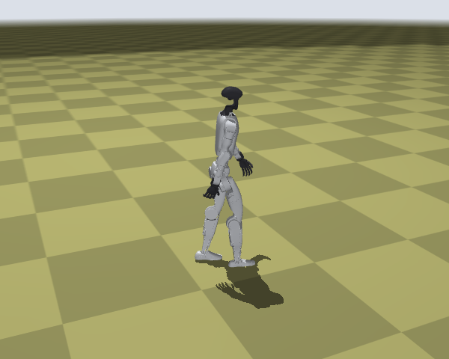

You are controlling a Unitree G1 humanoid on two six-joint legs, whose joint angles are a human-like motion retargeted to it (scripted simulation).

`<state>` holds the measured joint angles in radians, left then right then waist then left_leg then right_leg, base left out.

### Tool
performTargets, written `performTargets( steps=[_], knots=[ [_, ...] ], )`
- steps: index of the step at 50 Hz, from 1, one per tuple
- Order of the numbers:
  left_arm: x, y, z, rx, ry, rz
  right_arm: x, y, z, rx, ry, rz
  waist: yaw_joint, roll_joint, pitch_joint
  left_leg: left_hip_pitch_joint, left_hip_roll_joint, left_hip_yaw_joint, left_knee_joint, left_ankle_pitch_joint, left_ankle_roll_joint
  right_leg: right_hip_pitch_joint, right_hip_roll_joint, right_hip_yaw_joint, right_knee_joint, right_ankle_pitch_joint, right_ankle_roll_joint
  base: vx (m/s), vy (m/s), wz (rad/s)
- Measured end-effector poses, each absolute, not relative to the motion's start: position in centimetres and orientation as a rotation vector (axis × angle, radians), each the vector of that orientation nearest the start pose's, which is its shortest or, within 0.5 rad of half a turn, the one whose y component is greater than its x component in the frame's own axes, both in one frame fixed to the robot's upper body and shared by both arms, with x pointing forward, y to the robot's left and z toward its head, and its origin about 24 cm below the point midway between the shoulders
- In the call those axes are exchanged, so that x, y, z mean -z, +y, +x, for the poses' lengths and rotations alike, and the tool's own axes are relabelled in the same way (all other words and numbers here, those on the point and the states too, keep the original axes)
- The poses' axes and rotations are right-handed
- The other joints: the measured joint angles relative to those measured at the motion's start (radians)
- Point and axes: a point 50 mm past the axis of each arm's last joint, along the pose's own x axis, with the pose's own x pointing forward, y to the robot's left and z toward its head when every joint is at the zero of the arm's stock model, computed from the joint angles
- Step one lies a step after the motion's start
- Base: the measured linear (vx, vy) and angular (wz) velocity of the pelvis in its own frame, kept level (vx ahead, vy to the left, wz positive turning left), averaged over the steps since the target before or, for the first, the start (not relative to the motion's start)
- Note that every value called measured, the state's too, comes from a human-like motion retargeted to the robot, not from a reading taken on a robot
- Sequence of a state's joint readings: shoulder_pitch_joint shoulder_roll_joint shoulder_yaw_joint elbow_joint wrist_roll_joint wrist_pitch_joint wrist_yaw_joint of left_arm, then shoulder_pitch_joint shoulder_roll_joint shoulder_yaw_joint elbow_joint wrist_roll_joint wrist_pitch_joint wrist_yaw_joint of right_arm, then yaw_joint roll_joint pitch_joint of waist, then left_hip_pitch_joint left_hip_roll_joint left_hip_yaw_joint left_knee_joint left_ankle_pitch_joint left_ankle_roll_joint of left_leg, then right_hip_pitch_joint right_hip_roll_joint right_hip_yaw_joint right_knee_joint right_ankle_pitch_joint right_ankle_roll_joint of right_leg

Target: Walk run

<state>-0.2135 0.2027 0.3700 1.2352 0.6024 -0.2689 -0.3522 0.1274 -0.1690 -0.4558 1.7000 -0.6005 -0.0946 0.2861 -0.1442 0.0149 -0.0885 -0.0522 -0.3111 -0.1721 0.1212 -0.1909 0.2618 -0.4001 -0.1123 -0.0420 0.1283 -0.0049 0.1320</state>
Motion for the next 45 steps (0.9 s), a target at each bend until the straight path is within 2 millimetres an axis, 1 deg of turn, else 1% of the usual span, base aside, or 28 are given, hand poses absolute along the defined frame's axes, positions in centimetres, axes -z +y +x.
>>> performTargets(
  steps=[2, 5, 7, 8, 10, 11, 12, 13, 15, 16, 17, 18, 19, 20, 22, 23, 25, 26, 27, 28, 30, 32, 33, 35, 38, 40, 42, 45],
  knots=[
    [12.8, 22.2, 17.9, 0.323, 0.881, 0.348, 16.9, -19.6, -6.3, -0.221, 1.731, 0.061, -0.006, -0.008, 0.016, 0.042, -0.011, -0.03, 0.013, -0.012, 0.0, -0.008, 0.022, 0.107, -0.088, -0.015, 0.048, 0.65, -0.31, 1.03],
    [14.3, 21.2, 15.4, 0.341, 0.971, 0.325, 16.8, -20.6, -5.9, -0.198, 1.737, 0.016, -0.025, -0.011, 0.022, 0.093, -0.01, -0.043, 0.039, -0.021, 0.0, 0.008, 0.04, 0.173, -0.135, 0.0, 0.104, 0.67, -0.34, 0.98],
    [15.6, 20.2, 12.6, 0.378, 1.08, 0.293, 16.8, -21.3, -5.5, -0.16, 1.738, 0.0, -0.039, -0.014, 0.011, 0.113, -0.015, -0.041, 0.061, -0.001, 0.0, 0.024, 0.039, 0.179, -0.095, 0.05, 0.076, 0.64, -0.26, 1.15],
    [16.3, 19.7, 10.7, 0.4, 1.148, 0.277, 16.8, -21.6, -5.5, -0.135, 1.739, -0.003, -0.054, -0.007, 0.003, 0.122, -0.013, -0.047, 0.077, 0.019, 0.0, 0.037, 0.038, 0.158, -0.079, 0.079, 0.049, 0.69, -0.19, 1.48],
    [17.3, 18.7, 6.5, 0.448, 1.307, 0.245, 16.7, -22.1, -5.4, -0.073, 1.738, -0.002, -0.087, 0.012, -0.011, 0.138, -0.015, -0.058, 0.124, 0.09, 0.0, 0.069, 0.014, 0.099, -0.065, 0.117, 0.013, 0.7, -0.16, 1.51],
    [17.7, 18.3, 4.5, 0.466, 1.385, 0.24, 16.7, -22.3, -5.2, -0.04, 1.73, 0.001, -0.078, 0.019, -0.017, 0.127, -0.021, -0.047, 0.164, 0.163, -0.014, 0.079, 0.008, 0.083, -0.046, 0.094, 0.004, 0.69, -0.24, 1.07],
    [17.9, 17.8, 2.5, 0.48, 1.458, 0.238, 16.7, -22.5, -4.9, -0.01, 1.721, 0.006, -0.068, 0.024, -0.02, 0.11, -0.023, -0.032, 0.211, 0.243, -0.038, 0.089, 0.002, 0.069, -0.029, 0.074, -0.005, 0.7, -0.33, 0.81],
    [18.0, 17.4, 0.7, 0.484, 1.522, 0.242, 16.7, -22.7, -4.5, 0.014, 1.709, 0.012, -0.057, 0.027, -0.018, 0.083, -0.021, -0.008, 0.273, 0.336, -0.084, 0.1, -0.006, 0.055, -0.017, 0.058, -0.014, 0.68, -0.32, 0.93],
    [17.9, 16.8, -3.1, 0.47, 1.637, 0.23, 16.7, -23.1, -4.0, 0.029, 1.696, 0.007, -0.049, 0.025, -0.027, 0.002, 0.029, 0.117, 0.415, 0.487, -0.202, 0.134, -0.026, 0.01, -0.015, 0.033, -0.041, 0.58, -0.27, 1.16],
    [17.7, 16.9, -4.6, 0.472, 1.677, 0.213, 16.7, -23.3, -3.6, 0.023, 1.689, -0.002, -0.053, 0.015, -0.036, -0.034, 0.069, 0.199, 0.476, 0.53, -0.253, 0.149, -0.04, -0.019, -0.019, 0.021, -0.052, 0.48, -0.26, 1.5],
    [17.5, 16.9, -5.9, 0.477, 1.714, 0.193, 16.7, -23.5, -3.2, 0.014, 1.681, -0.011, -0.057, 0.006, -0.044, -0.068, 0.108, 0.276, 0.536, 0.567, -0.288, 0.165, -0.054, -0.052, -0.024, 0.008, -0.062, 0.48, -0.31, 1.79],
    [17.2, 17.1, -7.0, 0.491, 1.746, 0.171, 16.7, -23.6, -2.7, 0.004, 1.673, -0.024, -0.062, -0.004, -0.048, -0.098, 0.143, 0.34, 0.595, 0.589, -0.29, 0.184, -0.065, -0.091, -0.028, -0.005, -0.067, 0.52, -0.35, 1.79],
    [17.0, 17.4, -7.8, 0.499, 1.774, 0.154, 16.7, -23.8, -2.0, -0.006, 1.664, -0.04, -0.057, -0.014, -0.047, -0.132, 0.17, 0.387, 0.648, 0.548, -0.262, 0.204, -0.074, -0.124, -0.032, -0.016, -0.07, 0.55, -0.39, 1.69],
    [16.8, 17.6, -8.6, 0.504, 1.801, 0.138, 16.7, -24.0, -1.3, -0.016, 1.654, -0.058, -0.048, -0.025, -0.043, -0.168, 0.192, 0.426, 0.698, 0.475, -0.219, 0.223, -0.082, -0.154, -0.037, -0.026, -0.07, 0.44, -0.32, 1.32],
    [16.6, 18.0, -9.7, 0.468, 1.839, 0.122, 16.6, -24.5, 0.1, -0.039, 1.631, -0.112, -0.006, -0.045, -0.033, -0.228, 0.206, 0.482, 0.726, 0.384, -0.17, 0.259, -0.089, -0.191, -0.047, -0.042, -0.073, 0.3, -0.22, 0.91],
    [16.5, 18.1, -10.1, 0.436, 1.85, 0.113, 16.5, -24.9, 0.9, -0.049, 1.617, -0.144, 0.017, -0.05, -0.028, -0.262, 0.199, 0.488, 0.718, 0.364, -0.153, 0.275, -0.085, -0.207, -0.053, -0.048, -0.077, 0.32, -0.19, 0.71],
    [16.3, 18.4, -10.7, 0.351, 1.858, 0.092, 16.3, -25.8, 2.3, -0.059, 1.58, -0.209, 0.061, -0.053, -0.022, -0.339, 0.164, 0.459, 0.675, 0.308, -0.148, 0.304, -0.07, -0.241, -0.062, -0.062, -0.082, 0.35, -0.19, 0.71],
    [16.3, 18.5, -10.7, 0.299, 1.852, 0.079, 16.1, -26.3, 3.0, -0.053, 1.56, -0.236, 0.08, -0.049, -0.019, -0.369, 0.148, 0.43, 0.628, 0.28, -0.157, 0.32, -0.057, -0.264, -0.067, -0.071, -0.083, 0.43, -0.21, 0.87],
    [16.3, 18.6, -10.6, 0.246, 1.844, 0.065, 16.0, -26.8, 3.7, -0.046, 1.539, -0.261, 0.097, -0.046, -0.017, -0.392, 0.139, 0.416, 0.573, 0.253, -0.156, 0.337, -0.046, -0.289, -0.072, -0.081, -0.083, 0.48, -0.23, 1.06],
    [16.4, 18.6, -10.6, 0.192, 1.833, 0.048, 15.8, -27.2, 4.2, -0.035, 1.521, -0.282, 0.11, -0.046, -0.017, -0.402, 0.146, 0.434, 0.502, 0.228, -0.138, 0.355, -0.038, -0.318, -0.078, -0.091, -0.081, 0.45, -0.23, 1.16],
    [16.5, 18.3, -10.2, 0.087, 1.804, 0.002, 15.5, -28.0, 5.2, -0.007, 1.486, -0.313, 0.135, -0.043, -0.015, -0.409, 0.178, 0.516, 0.338, 0.202, -0.103, 0.392, -0.014, -0.367, -0.089, -0.116, -0.074, 0.44, -0.21, 1.19],
    [16.8, 17.5, -9.6, 0.018, 1.768, -0.065, 15.2, -28.6, 5.9, 0.025, 1.459, -0.327, 0.155, -0.03, -0.008, -0.401, 0.194, 0.607, 0.164, 0.194, -0.105, 0.432, 0.022, -0.395, -0.099, -0.142, -0.062, 0.46, -0.2, 1.22],
    [16.9, 17.1, -9.2, -0.003, 1.749, -0.101, 15.1, -28.8, 6.2, 0.039, 1.448, -0.329, 0.158, -0.023, -0.005, -0.392, 0.181, 0.643, 0.081, 0.175, -0.11, 0.452, 0.043, -0.42, -0.106, -0.155, -0.058, 0.48, -0.21, 1.43],
    [17.1, 16.0, -8.5, -0.021, 1.715, -0.18, 14.9, -29.1, 6.8, 0.062, 1.431, -0.325, 0.147, -0.01, -0.001, -0.372, 0.125, 0.676, -0.07, 0.139, -0.11, 0.496, 0.079, -0.501, -0.121, -0.177, -0.045, 0.5, -0.21, 1.6],
    [17.1, 13.9, -8.1, 0.002, 1.687, -0.303, 14.9, -28.9, 7.4, 0.06, 1.424, -0.303, 0.142, -0.029, 0.001, -0.342, 0.065, 0.734, -0.191, 0.127, -0.04, 0.541, 0.088, -0.559, -0.118, -0.187, -0.015, 0.58, -0.23, 0.99],
    [17.0, 12.3, -8.0, 0.042, 1.66, -0.401, 15.0, -28.2, 7.7, 0.033, 1.424, -0.293, 0.177, -0.059, 0.007, -0.306, 0.077, 0.784, -0.181, 0.143, 0.0, 0.573, 0.074, -0.544, -0.105, -0.172, 0.001, 0.76, -0.3, -0.44],
    [16.8, 11.4, -8.4, 0.073, 1.646, -0.491, 15.4, -27.1, 7.8, -0.02, 1.426, -0.29, 0.214, -0.088, 0.002, -0.284, 0.104, 0.821, -0.146, 0.152, 0.0, 0.595, 0.055, -0.505, -0.079, -0.124, 0.028, 0.86, -0.28, -0.83],
    [16.5, 11.6, -9.4, 0.081, 1.685, -0.56, 16.1, -25.2, 7.3, -0.102, 1.431, -0.291, 0.212, -0.119, -0.018, -0.26, 0.122, 0.813, -0.086, 0.111, 0.0, 0.613, 0.032, -0.493, -0.024, 0.022, 0.076, 0.96, -0.2, -0.14]
  ],
)
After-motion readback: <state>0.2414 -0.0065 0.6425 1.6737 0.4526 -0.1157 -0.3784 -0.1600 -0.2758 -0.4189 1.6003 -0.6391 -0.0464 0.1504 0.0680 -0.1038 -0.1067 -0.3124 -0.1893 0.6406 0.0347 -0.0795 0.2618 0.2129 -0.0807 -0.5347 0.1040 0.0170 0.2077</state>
